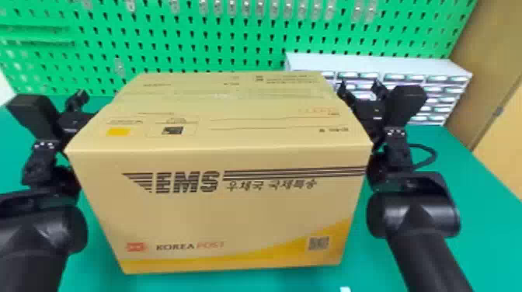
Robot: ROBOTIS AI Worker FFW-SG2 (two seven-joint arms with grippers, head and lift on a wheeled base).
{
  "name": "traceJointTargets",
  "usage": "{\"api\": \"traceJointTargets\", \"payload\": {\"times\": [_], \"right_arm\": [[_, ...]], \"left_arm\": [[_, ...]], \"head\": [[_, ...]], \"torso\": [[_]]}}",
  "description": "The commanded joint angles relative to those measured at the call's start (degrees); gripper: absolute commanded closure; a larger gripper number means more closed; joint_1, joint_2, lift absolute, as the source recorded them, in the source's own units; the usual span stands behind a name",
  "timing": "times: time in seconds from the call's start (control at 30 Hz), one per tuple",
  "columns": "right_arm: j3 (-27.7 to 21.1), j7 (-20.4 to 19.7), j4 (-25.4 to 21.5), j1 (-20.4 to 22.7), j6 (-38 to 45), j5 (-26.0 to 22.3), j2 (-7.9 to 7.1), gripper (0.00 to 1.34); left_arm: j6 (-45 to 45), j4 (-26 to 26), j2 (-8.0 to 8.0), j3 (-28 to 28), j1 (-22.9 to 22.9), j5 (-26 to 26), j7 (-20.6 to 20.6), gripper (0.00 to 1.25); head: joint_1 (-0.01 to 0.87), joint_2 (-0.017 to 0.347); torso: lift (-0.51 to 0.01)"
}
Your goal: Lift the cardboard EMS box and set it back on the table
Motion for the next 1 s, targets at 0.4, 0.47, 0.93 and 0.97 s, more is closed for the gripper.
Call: {"api": "traceJointTargets", "payload": {"times": [0.4, 0.47, 0.93, 0.97], "right_arm": [[-0.02, 0.00, 0.00, -0.04, 0.36, 0.10, 0.00, 0.49], [-0.02, 0.00, 0.00, -0.04, 0.44, 0.10, 0.00, 0.49], [-0.19, 0.00, 0.00, 0.05, 0.88, 0.19, 0.00, 0.49], [-0.19, 0.00, 0.00, 0.05, 0.97, 0.28, 0.00, 0.49]], "left_arm": [[0.00, -0.09, 0.01, -0.11, 0.00, 0.00, 0.00, 0.48], [0.00, -0.09, 0.01, -0.11, 0.00, 0.09, 0.00, 0.48], [0.00, -0.09, 0.01, -0.20, 0.09, 0.00, 0.08, 0.48], [0.00, -0.09, 0.01, -0.11, 0.09, -0.09, 0.08, 0.48]], "head": [[0.678, -0.015], [0.678, -0.015], [0.678, -0.015], [0.678, -0.015]], "torso": [[-0.093], [-0.093], [-0.093], [-0.093]]}}
